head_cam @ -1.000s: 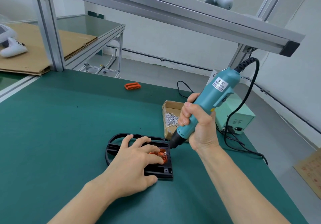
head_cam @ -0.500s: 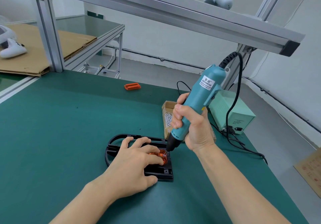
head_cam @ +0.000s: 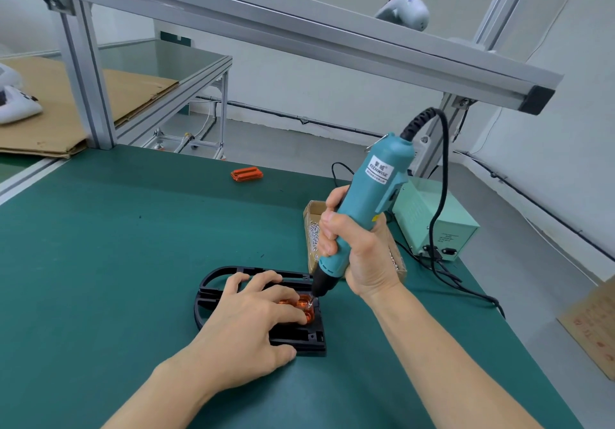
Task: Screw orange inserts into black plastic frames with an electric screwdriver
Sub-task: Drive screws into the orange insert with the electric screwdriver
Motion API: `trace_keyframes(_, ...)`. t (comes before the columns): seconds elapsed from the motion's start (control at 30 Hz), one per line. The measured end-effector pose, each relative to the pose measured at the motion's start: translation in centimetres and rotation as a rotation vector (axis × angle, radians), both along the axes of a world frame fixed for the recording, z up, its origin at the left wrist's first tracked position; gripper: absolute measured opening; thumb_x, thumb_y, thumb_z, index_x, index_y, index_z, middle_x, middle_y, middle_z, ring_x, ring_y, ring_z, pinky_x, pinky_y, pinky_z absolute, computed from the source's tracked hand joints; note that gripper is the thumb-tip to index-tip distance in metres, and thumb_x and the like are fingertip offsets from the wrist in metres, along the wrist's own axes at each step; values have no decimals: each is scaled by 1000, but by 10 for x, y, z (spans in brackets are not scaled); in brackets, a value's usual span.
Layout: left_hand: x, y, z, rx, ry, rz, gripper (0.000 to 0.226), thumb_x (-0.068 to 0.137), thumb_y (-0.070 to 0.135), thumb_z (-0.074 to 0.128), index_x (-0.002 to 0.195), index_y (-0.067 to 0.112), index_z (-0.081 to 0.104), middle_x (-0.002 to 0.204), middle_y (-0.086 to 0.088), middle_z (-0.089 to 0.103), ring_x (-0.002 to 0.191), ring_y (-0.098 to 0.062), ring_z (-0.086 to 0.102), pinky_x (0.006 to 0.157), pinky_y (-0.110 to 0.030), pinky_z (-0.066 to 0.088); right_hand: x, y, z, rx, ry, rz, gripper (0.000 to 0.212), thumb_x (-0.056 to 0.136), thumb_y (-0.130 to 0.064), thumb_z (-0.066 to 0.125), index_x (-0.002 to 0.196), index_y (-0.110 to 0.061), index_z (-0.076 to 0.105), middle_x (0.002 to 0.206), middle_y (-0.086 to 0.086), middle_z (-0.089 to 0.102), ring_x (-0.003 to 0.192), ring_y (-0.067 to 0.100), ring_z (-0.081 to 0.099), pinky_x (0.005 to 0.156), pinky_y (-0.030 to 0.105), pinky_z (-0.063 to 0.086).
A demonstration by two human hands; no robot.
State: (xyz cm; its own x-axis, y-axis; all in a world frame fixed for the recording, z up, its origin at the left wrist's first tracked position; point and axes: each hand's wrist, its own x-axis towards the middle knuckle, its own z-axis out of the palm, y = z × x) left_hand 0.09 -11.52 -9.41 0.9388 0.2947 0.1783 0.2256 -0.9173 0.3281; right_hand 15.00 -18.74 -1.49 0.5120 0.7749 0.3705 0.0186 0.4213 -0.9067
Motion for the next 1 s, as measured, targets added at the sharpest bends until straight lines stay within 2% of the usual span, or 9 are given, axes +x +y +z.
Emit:
trace_keyframes(0.2,0,0,0,6,-1,0,47,76,55,52,123,52,53,136,34,36,136,2,9,108,-30,-5,-2,2,-2,-18,-93,-6,20,75,-3,59,63,-17,50,47,2,41,39,18,35,48,25,38)
trace_keyframes(0.5,1,1,1,-27,-17,-5,48,72,54,51,119,50,57,131,34,41,133,5,12,109,-30,0,2,3,-2,-57,-77,117,18,73,0,56,72,-18,56,44,4,44,37,17,38,49,24,40)
trace_keyframes(0.7,3,4,0,-29,2,-11,51,69,57,50,119,51,55,129,36,39,133,5,11,103,-25,4,6,-6,-4,-1,104,13,17,68,-1,58,71,-17,56,46,3,40,38,17,35,48,25,37)
trace_keyframes(0.83,6,2,3,-24,41,-28,52,67,59,48,119,53,54,125,40,39,128,6,12,98,-27,8,4,-8,6,-4,67,46,16,68,0,58,72,-16,55,45,3,39,37,17,34,47,24,37)
trace_keyframes(1.0,9,-1,13,-31,101,-25,49,71,60,49,118,49,55,126,39,39,126,6,14,101,-28,7,20,-10,48,182,224,15,19,61,-5,62,72,-19,55,52,-1,39,40,12,37,45,21,37)
